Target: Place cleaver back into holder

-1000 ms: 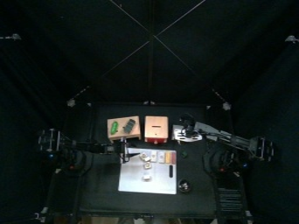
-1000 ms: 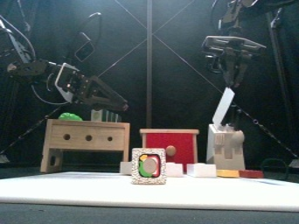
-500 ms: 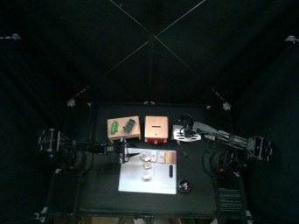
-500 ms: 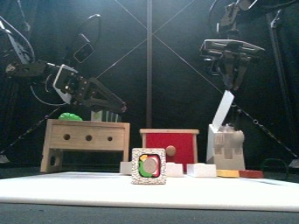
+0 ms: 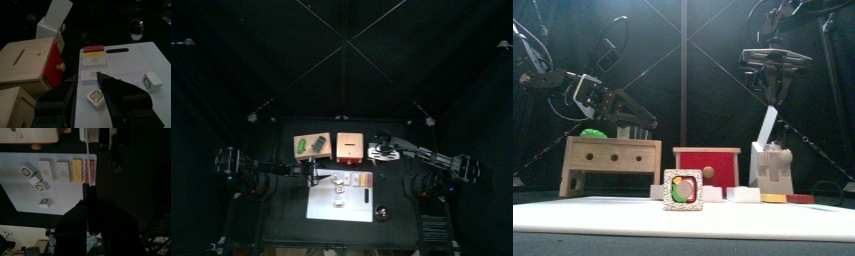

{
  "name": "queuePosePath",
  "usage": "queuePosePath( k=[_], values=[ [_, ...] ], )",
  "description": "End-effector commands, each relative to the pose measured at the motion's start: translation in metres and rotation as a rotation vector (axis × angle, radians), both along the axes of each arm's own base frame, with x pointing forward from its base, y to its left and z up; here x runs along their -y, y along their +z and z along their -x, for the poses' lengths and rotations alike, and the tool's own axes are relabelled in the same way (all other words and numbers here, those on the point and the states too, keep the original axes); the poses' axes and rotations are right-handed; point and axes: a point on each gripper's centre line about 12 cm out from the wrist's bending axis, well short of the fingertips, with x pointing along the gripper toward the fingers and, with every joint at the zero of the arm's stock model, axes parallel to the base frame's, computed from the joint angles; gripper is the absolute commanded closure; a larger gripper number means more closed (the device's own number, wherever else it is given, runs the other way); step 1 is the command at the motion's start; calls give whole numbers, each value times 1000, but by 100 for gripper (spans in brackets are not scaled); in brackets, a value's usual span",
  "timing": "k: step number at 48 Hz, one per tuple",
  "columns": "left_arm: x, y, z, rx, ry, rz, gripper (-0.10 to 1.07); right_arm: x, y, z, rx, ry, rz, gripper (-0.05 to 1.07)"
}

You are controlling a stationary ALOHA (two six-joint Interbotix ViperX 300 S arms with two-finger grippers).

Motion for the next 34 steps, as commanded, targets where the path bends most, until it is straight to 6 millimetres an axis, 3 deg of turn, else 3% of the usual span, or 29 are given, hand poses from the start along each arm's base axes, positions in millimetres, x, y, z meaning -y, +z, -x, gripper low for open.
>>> queuePosePath(
  k=[1, 34],
  values=[
    [-1, 8, -2, 27, -2, -9, 21, 6, 13, 0, 37, -17, 22, 70],
    [-1, 7, -1, 22, -11, -17, 21, 18, 7, -12, 83, -46, 35, 62]
  ],
)
